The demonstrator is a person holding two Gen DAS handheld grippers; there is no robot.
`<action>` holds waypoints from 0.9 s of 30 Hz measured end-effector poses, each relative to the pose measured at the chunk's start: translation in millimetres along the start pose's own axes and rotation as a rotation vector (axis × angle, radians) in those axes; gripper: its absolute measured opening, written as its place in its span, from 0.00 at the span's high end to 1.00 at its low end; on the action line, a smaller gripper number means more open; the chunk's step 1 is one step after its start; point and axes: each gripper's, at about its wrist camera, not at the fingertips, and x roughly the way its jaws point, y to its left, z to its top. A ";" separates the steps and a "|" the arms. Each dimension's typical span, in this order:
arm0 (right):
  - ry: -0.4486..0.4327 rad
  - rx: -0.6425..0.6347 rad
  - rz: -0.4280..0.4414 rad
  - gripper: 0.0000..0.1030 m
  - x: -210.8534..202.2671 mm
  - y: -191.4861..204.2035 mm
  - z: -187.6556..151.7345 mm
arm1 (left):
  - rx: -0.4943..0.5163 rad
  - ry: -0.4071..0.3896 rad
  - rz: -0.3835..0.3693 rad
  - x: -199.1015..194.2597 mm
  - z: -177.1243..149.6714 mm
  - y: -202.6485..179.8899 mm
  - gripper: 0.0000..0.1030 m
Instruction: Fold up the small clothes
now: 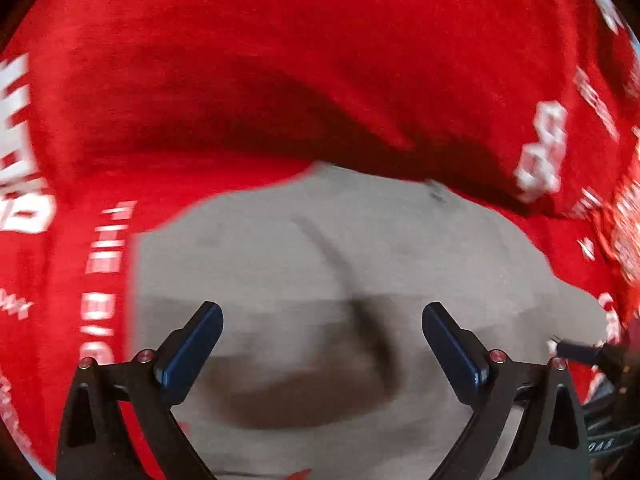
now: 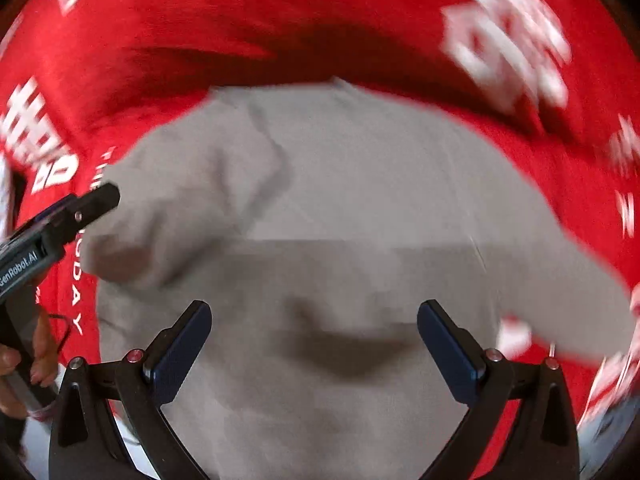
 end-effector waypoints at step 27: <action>-0.059 0.680 0.318 0.54 47.9 -113.1 -41.2 | -0.149 0.137 0.249 4.6 -39.0 112.0 0.03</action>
